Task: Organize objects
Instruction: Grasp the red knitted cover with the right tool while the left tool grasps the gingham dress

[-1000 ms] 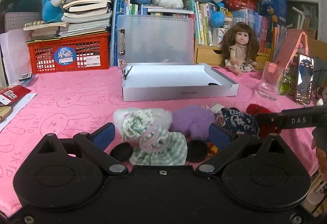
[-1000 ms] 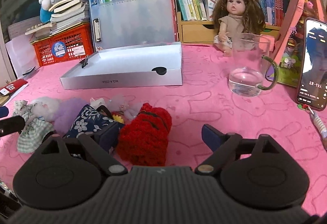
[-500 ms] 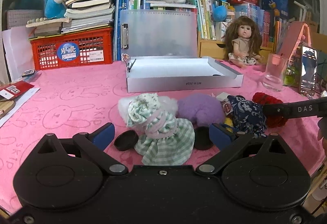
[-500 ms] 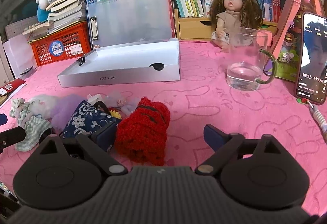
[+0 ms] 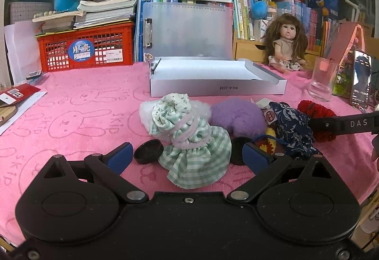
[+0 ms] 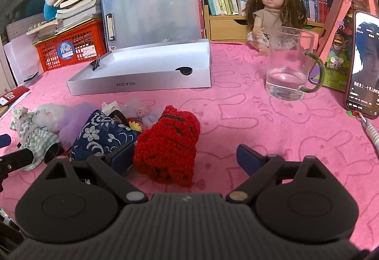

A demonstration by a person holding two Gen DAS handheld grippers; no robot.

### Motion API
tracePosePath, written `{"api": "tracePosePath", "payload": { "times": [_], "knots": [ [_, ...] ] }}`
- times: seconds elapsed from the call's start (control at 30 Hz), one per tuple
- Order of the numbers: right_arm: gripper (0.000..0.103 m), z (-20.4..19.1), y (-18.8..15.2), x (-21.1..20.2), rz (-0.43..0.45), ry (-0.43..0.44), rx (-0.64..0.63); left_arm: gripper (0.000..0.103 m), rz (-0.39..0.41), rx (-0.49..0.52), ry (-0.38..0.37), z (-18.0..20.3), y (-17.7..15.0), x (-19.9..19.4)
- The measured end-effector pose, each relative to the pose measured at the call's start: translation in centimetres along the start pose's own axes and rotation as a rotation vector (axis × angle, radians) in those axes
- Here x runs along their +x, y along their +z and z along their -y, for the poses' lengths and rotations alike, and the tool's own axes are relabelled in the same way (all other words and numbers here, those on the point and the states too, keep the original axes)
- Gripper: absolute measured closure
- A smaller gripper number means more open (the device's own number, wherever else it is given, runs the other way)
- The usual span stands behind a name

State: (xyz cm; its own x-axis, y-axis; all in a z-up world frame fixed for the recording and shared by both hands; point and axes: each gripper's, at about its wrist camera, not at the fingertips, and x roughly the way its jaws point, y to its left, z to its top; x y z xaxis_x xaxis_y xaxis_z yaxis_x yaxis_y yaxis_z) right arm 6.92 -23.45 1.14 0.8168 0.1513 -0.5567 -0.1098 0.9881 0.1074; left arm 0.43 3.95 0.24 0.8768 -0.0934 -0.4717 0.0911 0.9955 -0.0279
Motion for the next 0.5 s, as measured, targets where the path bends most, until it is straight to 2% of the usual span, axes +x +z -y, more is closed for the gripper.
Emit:
{"api": "tracePosePath", "payload": {
  "times": [0.2,0.33,0.5],
  "knots": [
    [0.006,-0.09,-0.13,0.06,-0.003,0.000,0.001,0.004,-0.007,-0.005,-0.002,-0.17,-0.20,0.19],
    [0.006,-0.12,-0.16,0.07,-0.004,0.000,0.000,0.012,-0.013,-0.021,-0.012,-0.35,-0.21,0.23],
    [0.006,-0.14,-0.15,0.07,-0.003,0.000,0.001,0.016,-0.004,-0.030,-0.016,-0.45,-0.07,0.25]
  ]
}}
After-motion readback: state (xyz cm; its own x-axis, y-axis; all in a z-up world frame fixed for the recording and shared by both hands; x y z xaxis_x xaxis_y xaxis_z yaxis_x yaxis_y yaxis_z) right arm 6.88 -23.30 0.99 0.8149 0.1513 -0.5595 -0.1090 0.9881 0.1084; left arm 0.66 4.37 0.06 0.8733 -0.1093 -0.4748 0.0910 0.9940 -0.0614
